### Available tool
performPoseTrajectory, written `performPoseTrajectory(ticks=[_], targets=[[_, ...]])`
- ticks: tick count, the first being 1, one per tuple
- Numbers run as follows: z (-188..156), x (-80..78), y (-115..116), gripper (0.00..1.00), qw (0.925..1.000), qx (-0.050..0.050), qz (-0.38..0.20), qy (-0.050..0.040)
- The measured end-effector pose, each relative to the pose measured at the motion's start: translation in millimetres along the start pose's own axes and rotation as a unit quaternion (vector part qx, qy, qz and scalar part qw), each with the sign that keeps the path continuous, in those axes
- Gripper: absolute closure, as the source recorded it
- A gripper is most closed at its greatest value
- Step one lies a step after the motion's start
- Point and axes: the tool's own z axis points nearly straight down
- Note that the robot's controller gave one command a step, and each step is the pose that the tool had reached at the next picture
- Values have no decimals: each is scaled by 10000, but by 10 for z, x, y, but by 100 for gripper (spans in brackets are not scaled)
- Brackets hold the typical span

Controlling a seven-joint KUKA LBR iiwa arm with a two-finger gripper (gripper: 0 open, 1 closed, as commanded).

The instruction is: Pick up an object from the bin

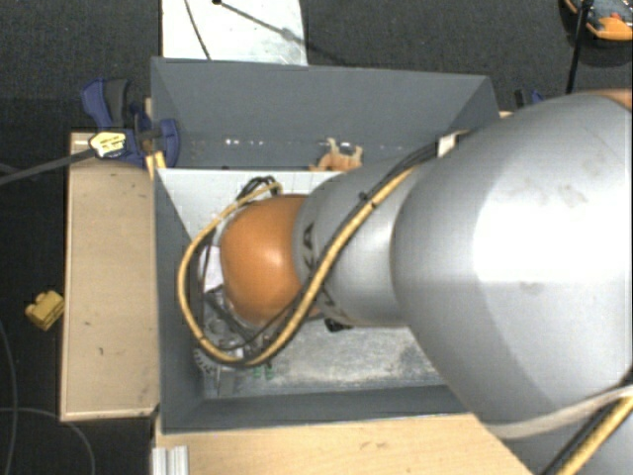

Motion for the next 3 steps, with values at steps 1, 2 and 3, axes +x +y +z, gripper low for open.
performPoseTrajectory(ticks=[1,2,3], targets=[[1,1,0,100,10000,0,13,1],[-999,-23,7,100,9999,68,34,141],[-381,-7,0,100,9998,74,61,157]])
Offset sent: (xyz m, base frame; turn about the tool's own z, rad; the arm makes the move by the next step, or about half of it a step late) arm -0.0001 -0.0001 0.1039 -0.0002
